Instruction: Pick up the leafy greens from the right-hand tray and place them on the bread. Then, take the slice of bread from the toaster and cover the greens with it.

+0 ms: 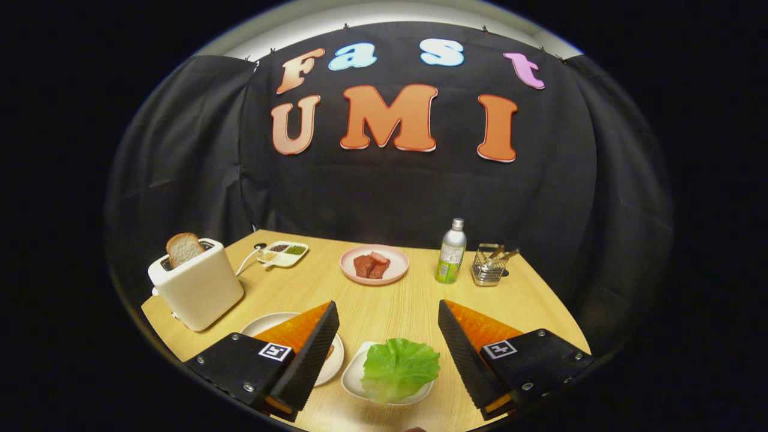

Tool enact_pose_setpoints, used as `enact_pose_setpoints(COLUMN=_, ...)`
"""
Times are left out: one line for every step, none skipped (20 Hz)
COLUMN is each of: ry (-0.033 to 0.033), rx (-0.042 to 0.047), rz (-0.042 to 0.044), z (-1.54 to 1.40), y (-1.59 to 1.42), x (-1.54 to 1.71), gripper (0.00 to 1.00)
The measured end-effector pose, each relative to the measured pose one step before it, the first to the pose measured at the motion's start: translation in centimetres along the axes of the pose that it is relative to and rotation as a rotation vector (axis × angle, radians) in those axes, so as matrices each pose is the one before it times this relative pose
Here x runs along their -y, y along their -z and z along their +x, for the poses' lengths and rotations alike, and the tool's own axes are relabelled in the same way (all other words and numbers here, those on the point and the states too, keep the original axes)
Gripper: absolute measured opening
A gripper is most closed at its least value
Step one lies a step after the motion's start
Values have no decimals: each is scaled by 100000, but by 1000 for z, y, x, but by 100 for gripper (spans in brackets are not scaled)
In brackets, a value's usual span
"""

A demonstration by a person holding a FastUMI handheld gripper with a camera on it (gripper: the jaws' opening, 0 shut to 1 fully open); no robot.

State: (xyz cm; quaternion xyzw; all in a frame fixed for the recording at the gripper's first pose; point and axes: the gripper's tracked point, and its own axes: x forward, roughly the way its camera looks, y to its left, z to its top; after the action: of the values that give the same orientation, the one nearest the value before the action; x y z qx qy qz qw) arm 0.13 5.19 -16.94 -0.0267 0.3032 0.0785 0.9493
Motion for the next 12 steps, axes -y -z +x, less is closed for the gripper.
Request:
enact_pose_setpoints(ry=-522, rx=-4222, rz=291, z=646, y=1052, x=-72, gripper=100)
enact_pose_setpoints(ry=-127, rx=-4372, rz=1001, z=467, y=975, x=77, gripper=100)
enact_pose_setpoints(ry=-154, rx=-3718, rz=1431, z=539, y=771, x=44, gripper=100)
enact_pose_setpoints(ry=-66, rx=-3288, rz=1314, z=530, y=635, x=104, gripper=99)
enact_pose_setpoints(ry=262, rx=-3027, rz=945, z=492, y=692, x=142, gripper=99)
enact_pose_setpoints(ry=460, rx=-2700, rz=475, z=597, y=530, x=164, gripper=99)
enact_pose_setpoints(ry=-646, rx=-3168, rz=-44, z=525, y=624, x=81, gripper=99)
enact_pose_setpoints(ry=-1487, rx=-4184, rz=768, z=492, y=846, x=-100, gripper=99)
enact_pose_setpoints(ry=-1255, rx=-3254, rz=2186, z=520, y=658, x=-157, gripper=99)
enact_pose_setpoints(ry=-695, rx=-3200, rz=1914, z=533, y=487, x=78, gripper=99)
enact_pose_setpoints(ry=235, rx=-2995, rz=1251, z=644, y=614, x=262, gripper=99)
enact_pose_setpoints(ry=680, rx=-2118, rz=457, z=561, y=337, x=317, gripper=99)
